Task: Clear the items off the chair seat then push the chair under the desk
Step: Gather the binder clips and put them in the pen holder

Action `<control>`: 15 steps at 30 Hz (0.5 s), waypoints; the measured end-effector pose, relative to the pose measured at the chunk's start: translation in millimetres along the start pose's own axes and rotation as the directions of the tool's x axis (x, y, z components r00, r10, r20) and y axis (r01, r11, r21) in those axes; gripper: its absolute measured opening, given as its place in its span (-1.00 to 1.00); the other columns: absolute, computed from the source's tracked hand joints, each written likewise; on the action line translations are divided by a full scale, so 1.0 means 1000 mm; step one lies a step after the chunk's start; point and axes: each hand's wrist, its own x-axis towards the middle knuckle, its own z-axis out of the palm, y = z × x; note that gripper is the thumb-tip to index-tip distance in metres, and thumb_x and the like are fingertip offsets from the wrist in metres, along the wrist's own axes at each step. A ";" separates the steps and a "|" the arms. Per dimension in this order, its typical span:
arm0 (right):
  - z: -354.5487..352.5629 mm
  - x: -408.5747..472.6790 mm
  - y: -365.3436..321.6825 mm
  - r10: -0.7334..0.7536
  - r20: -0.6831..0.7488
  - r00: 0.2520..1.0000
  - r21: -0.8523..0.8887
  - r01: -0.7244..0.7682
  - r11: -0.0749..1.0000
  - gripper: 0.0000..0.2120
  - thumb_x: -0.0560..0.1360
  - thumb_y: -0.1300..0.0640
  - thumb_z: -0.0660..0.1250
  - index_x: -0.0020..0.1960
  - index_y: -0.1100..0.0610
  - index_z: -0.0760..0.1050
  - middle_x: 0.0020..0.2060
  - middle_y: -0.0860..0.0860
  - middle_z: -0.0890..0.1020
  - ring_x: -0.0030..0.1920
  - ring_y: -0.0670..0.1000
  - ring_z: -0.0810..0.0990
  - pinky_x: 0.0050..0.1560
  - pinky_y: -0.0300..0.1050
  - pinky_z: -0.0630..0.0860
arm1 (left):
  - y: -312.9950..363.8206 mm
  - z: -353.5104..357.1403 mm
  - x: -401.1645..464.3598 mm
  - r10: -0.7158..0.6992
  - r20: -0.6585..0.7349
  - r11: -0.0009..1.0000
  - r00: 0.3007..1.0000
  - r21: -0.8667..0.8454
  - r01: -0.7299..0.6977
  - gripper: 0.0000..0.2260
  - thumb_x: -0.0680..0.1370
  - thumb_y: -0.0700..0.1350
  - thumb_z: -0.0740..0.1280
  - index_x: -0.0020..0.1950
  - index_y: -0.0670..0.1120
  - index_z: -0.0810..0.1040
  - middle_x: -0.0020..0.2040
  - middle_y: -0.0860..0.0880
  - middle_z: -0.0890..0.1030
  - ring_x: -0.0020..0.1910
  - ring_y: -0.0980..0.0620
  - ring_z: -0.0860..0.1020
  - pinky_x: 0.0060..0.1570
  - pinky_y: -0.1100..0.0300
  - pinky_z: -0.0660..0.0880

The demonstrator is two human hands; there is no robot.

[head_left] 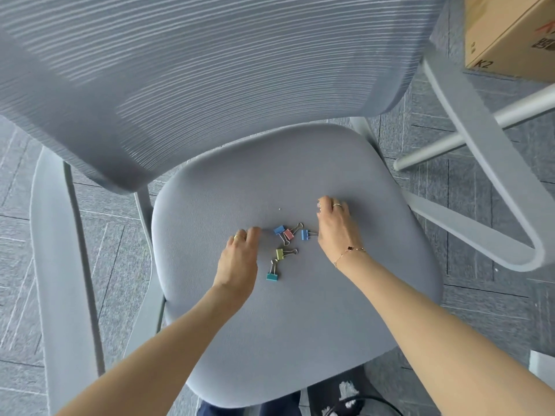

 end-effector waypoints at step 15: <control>0.010 -0.022 -0.007 -0.169 -0.040 0.985 -0.200 0.158 0.967 -0.45 0.07 -0.26 0.55 -0.32 0.16 0.44 -0.49 0.04 0.51 -0.49 0.03 0.53 -0.72 -0.34 0.25 | -0.011 0.025 -0.009 0.345 0.104 0.826 0.933 0.439 -0.354 -0.50 0.17 0.12 0.60 -0.17 -0.09 0.40 -0.44 0.01 0.57 -0.50 0.04 0.57 -0.72 0.31 0.37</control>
